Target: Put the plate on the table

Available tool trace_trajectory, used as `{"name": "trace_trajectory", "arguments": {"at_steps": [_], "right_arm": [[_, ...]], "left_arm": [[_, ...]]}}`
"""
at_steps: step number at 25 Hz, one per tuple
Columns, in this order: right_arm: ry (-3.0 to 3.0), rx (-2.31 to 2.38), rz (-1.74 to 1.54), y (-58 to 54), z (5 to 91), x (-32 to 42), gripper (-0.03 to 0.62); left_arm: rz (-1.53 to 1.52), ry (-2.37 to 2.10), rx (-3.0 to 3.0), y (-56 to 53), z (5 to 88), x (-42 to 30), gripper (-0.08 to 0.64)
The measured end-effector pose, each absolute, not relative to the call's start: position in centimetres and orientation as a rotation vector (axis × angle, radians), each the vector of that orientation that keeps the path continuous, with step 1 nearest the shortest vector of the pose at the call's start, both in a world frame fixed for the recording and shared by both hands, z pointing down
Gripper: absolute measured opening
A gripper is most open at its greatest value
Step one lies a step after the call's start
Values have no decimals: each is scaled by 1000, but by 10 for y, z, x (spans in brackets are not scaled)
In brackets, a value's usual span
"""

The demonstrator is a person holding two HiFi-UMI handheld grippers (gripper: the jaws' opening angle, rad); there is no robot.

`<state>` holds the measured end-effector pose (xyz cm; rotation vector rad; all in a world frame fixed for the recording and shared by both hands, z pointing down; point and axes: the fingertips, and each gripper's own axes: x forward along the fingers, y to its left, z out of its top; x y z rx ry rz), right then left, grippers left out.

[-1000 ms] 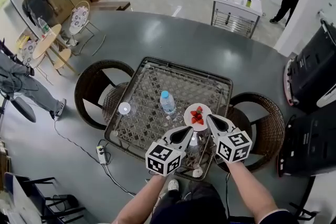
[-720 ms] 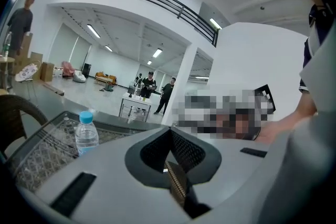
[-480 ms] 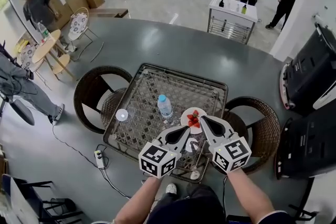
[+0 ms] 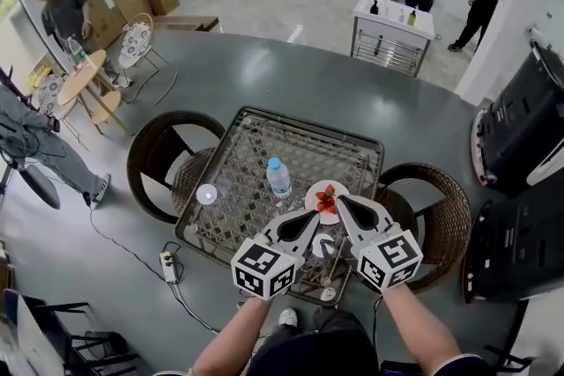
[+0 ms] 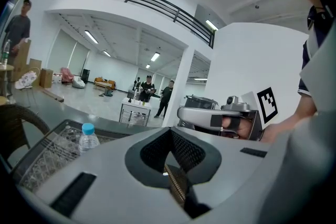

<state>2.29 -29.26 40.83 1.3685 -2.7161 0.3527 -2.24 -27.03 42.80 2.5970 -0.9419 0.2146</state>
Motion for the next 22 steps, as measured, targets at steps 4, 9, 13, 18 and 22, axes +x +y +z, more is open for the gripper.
{"name": "trace_trajectory", "arguments": {"at_steps": [4, 9, 13, 18, 22], "right_arm": [[-2723, 1359, 350, -291, 406, 23, 5], [-2729, 1349, 343, -289, 403, 21, 5], [-2732, 1342, 339, -287, 402, 18, 5], [-2737, 1340, 342, -288, 401, 18, 5], [-2740, 1340, 341, -289, 400, 18, 5]], "left_arm": [[204, -945, 2592, -269, 427, -21, 6], [191, -945, 2596, -267, 424, -21, 6], [196, -950, 2602, -266, 423, -23, 6], [199, -954, 2601, -266, 423, -23, 6], [203, -954, 2598, -266, 423, -24, 6]]}}
